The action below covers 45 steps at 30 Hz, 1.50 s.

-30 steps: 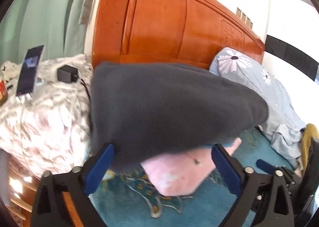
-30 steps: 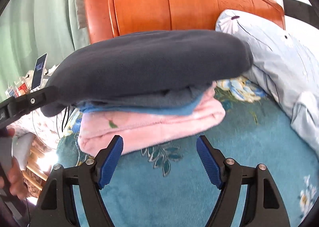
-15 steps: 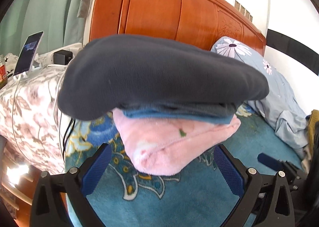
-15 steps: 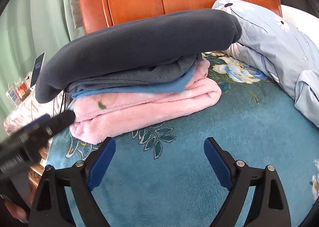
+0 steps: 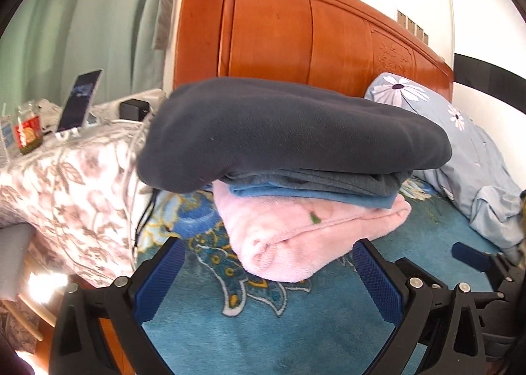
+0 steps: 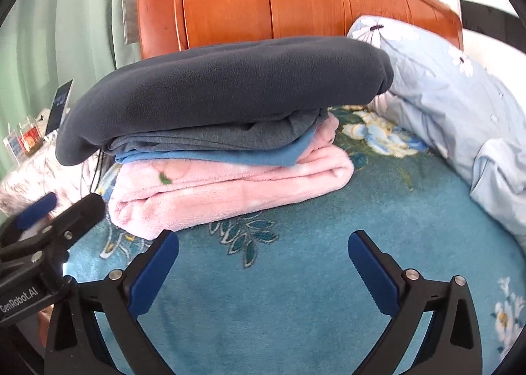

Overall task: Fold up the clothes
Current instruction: 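Open both grippers and withdraw from the stack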

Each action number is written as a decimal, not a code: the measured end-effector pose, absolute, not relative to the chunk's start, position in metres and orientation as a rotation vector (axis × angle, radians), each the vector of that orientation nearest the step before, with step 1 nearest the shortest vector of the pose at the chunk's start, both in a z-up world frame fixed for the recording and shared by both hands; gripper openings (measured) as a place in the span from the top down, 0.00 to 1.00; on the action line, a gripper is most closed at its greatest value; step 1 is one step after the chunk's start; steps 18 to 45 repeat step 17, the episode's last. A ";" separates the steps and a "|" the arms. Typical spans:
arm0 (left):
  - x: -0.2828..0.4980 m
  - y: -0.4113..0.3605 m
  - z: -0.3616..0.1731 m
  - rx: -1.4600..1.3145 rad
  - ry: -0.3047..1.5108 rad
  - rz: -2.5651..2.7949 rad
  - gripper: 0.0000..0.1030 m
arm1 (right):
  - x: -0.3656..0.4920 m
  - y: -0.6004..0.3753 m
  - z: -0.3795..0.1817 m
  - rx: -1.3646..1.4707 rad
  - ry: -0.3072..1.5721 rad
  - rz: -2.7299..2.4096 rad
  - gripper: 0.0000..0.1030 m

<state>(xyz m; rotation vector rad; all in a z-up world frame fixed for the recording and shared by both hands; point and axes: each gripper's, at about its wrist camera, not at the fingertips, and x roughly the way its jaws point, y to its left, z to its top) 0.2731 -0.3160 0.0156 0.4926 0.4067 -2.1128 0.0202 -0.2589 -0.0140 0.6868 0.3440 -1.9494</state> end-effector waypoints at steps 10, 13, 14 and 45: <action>0.281 -0.319 0.009 0.485 0.412 -2.048 0.00 | 0.016 -0.261 -0.020 0.684 0.356 -1.951 0.00; 0.284 -0.320 0.007 0.483 0.413 -2.028 0.00 | 0.012 -0.260 -0.023 0.697 0.353 -1.964 0.00; 0.285 -0.320 0.007 0.480 0.415 -2.031 0.00 | 0.011 -0.259 -0.023 0.700 0.349 -1.970 0.00; 0.284 -0.321 0.007 0.474 0.422 -2.048 0.00 | 0.008 -0.256 -0.023 0.707 0.326 -1.979 0.00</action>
